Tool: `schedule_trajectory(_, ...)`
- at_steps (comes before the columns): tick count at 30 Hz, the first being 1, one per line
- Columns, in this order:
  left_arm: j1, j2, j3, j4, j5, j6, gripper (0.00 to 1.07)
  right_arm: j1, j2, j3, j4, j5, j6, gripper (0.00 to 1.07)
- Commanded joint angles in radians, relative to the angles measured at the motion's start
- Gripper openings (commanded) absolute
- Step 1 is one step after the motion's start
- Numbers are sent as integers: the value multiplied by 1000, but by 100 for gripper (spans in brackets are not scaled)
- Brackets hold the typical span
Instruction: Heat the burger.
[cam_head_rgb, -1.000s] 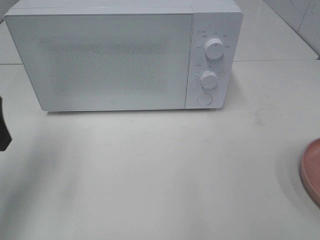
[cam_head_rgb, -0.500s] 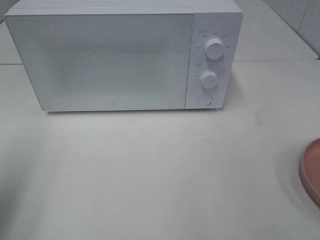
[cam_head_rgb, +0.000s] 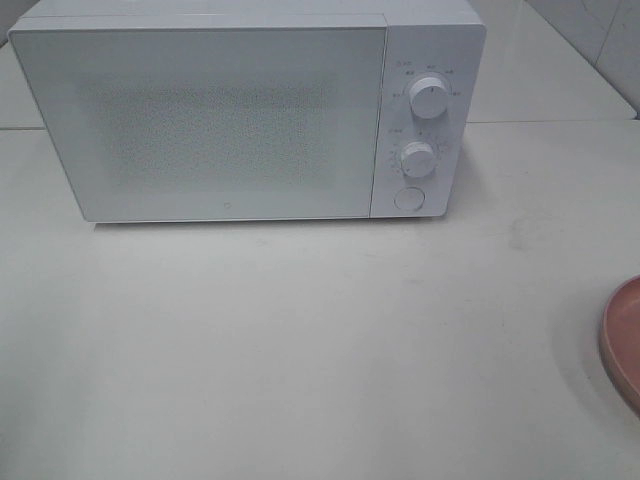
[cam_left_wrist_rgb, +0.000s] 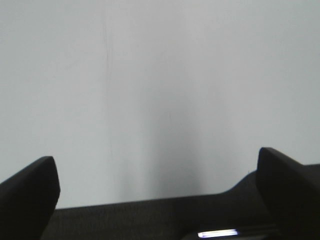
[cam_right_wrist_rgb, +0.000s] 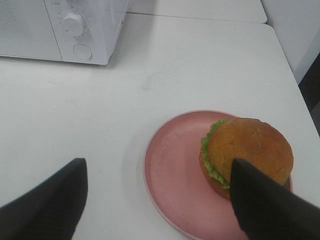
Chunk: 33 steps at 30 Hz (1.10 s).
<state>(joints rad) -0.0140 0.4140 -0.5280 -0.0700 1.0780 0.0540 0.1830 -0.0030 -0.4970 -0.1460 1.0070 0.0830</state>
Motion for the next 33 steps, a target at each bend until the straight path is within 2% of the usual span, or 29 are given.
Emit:
schedule_trajectory(1, 4, -123, 10, -2, -9, -8, 100, -5, -30, 1, 1, -12, -7, 76)
schedule_trajectory(5, 4, -275, 10, -2, -10, -8, 100, -5, -30, 1, 1, -12, -7, 76)
schedule_trajectory(12, 4, -430, 10, -14, -10, -7, 100, -5, -30, 1, 1, -12, -7, 76)
schedule_trajectory(33, 4, -445, 11, -14, -11, -7, 100, -5, -29, 1, 1, -12, -7, 76)
